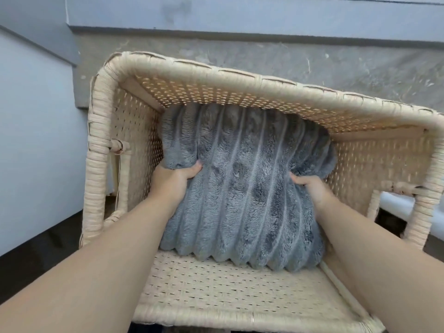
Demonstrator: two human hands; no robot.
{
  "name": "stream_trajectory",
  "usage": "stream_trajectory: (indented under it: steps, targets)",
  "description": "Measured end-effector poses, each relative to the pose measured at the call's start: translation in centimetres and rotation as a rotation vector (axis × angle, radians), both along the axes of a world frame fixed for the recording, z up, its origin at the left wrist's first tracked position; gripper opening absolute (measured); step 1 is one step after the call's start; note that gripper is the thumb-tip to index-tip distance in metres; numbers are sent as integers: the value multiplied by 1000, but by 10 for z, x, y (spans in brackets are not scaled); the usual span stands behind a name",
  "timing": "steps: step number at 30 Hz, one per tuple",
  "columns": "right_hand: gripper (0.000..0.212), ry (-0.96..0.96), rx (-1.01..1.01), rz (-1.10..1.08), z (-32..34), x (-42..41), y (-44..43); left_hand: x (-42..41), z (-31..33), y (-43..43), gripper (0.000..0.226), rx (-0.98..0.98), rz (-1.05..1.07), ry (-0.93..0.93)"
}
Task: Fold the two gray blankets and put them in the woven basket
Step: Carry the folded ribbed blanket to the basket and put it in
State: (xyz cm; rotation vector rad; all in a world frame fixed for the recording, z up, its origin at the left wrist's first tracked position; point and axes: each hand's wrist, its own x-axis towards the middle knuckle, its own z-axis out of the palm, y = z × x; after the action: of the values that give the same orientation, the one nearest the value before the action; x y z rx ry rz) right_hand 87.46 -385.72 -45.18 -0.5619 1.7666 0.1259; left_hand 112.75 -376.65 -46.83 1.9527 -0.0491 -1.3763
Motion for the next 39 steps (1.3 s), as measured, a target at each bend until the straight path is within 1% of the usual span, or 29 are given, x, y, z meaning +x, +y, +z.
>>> stream_trajectory:
  steps: [2, 3, 4, 6, 8, 10, 11, 12, 13, 14, 15, 16, 18, 20, 22, 27, 32, 34, 36, 38, 39]
  targets:
    - [60, 91, -8, -5, -6, -2, -5, -5, -4, -4, 22, 3, -28, -11]
    - [66, 142, -34, -25, -8, -2, -3, -6, -1, -3, 26, 3, -62, -27]
    - [68, 172, -79, -50, -7, -2, -1, -7, 3, -2, 33, 4, -109, -62]
    - [63, 195, -209, -57, 5, 0, 9, -10, 18, 0, 53, 34, -186, -177]
    - [62, 287, -330, 9, 27, 5, 21, -14, 42, -1, 72, 78, -274, -368]
    - [62, 478, -458, 212, 48, 11, 31, -22, 72, -7, 77, 70, -444, -660]
    - [63, 548, -576, 360, 60, 15, 35, -29, 85, -12, 74, 5, -559, -807]
    - [62, 567, -724, 517, 70, 20, 37, -37, 94, -17, 71, -84, -690, -921]
    - [62, 537, -859, 674, 75, 26, 40, -45, 97, -23, 69, -163, -825, -995]
    - [63, 483, -945, 817, 76, 31, 42, -54, 96, -28, 67, -202, -951, -1027]
    - [63, 428, -977, 944, 73, 32, 44, -61, 92, -29, 67, -190, -1053, -1018]
    - [64, 390, -956, 1036, 67, 32, 47, -67, 86, -28, 67, -148, -1127, -1001]
    - [66, 357, -837, 1111, 49, 26, 50, -69, 62, -18, 68, -78, -1215, -1006]
    - [68, 374, -783, 1132, 28, 18, 56, -67, 38, -6, 69, -84, -1237, -1042]
    - [68, 405, -785, 1157, 7, 17, 61, -67, 16, 1, 69, -106, -1216, -1071]
    - [69, 445, -870, 1155, -37, 18, 74, -72, -30, 18, 68, -191, -1112, -1179]
    - [67, 539, -960, 1178, -83, 24, 81, -69, -80, 27, 67, -347, -990, -1253]
    - [66, 549, -999, 1180, -102, 25, 81, -69, -102, 29, 66, -395, -947, -1304]
    - [66, 525, -1017, 1192, -113, 24, 83, -69, -112, 32, 65, -414, -924, -1333]
    - [69, 498, -968, 1216, -112, 24, 82, -68, -109, 30, 65, -407, -941, -1309]
    - [72, 491, -914, 1233, -106, 24, 80, -68, -103, 28, 66, -374, -966, -1287]
